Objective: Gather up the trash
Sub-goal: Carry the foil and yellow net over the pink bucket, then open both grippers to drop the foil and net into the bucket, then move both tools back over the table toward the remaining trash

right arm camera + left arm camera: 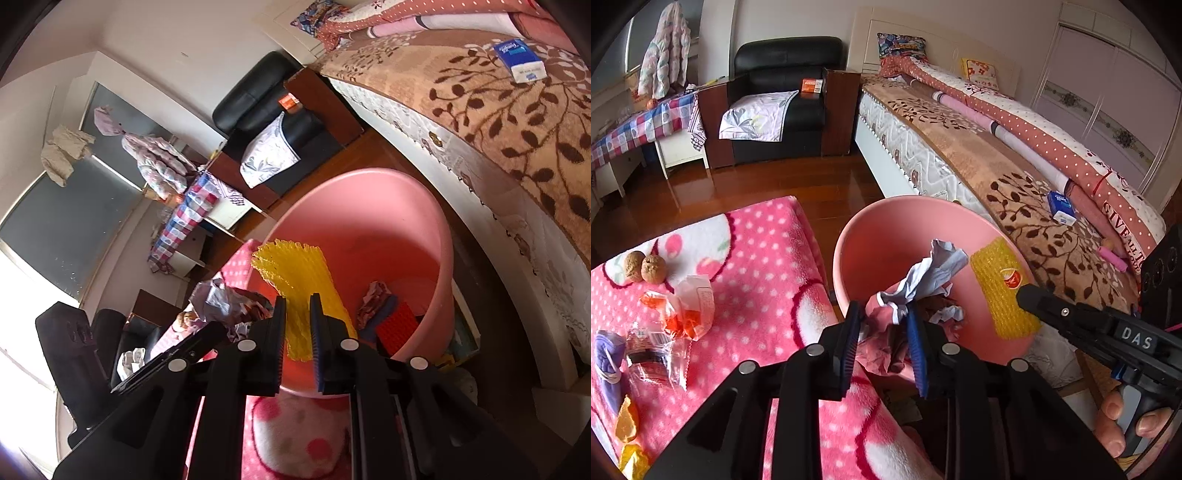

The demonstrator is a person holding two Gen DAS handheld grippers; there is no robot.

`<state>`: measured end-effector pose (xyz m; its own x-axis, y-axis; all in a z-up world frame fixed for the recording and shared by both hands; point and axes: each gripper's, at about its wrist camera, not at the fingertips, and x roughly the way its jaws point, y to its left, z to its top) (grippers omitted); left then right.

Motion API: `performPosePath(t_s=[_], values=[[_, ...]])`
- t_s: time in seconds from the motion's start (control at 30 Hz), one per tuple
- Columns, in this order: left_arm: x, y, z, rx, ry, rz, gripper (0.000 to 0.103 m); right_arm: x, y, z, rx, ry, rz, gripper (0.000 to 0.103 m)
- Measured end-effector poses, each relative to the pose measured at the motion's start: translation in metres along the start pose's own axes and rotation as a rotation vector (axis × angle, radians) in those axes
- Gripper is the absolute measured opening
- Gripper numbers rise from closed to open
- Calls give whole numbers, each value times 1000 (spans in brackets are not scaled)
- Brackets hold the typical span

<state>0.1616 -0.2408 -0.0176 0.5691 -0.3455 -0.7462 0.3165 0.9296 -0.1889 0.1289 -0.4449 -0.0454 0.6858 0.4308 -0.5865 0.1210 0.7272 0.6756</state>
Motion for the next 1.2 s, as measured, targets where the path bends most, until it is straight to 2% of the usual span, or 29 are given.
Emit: performPosePath(t_s=[0.1, 0.23, 0.27, 0.33, 0.4, 0.57, 0.8, 0.9, 1.07, 1.2], values=[[3, 2, 1, -2, 1, -12, 35, 4, -2, 1, -7, 2, -21, 13], [1, 3, 2, -11, -2, -35, 42, 7, -4, 2, -13, 6, -65, 15], [0, 3, 3, -8, -6, -37, 43, 8, -4, 2, -11, 7, -74, 17], [-2, 2, 3, -6, -10, -42, 43, 7, -4, 2, -10, 8, -86, 30], [-6, 2, 2, -5, -16, -48, 43, 6, -3, 1, -15, 1, -94, 35], [-20, 3, -2, -4, -34, -55, 47, 0, 6, -4, -56, -8, -124, 36], [-49, 11, -15, -1, -71, -27, 47, -14, 43, -23, -187, -42, -155, 36], [-65, 20, -22, -10, -86, -7, 47, -17, 63, -34, -265, -76, -202, 36], [-90, 48, -35, -56, -113, 30, 47, -18, 107, -59, -419, -163, -305, 36], [-109, 77, -47, -100, -128, 71, 47, -12, 128, -73, -472, -154, -299, 36]])
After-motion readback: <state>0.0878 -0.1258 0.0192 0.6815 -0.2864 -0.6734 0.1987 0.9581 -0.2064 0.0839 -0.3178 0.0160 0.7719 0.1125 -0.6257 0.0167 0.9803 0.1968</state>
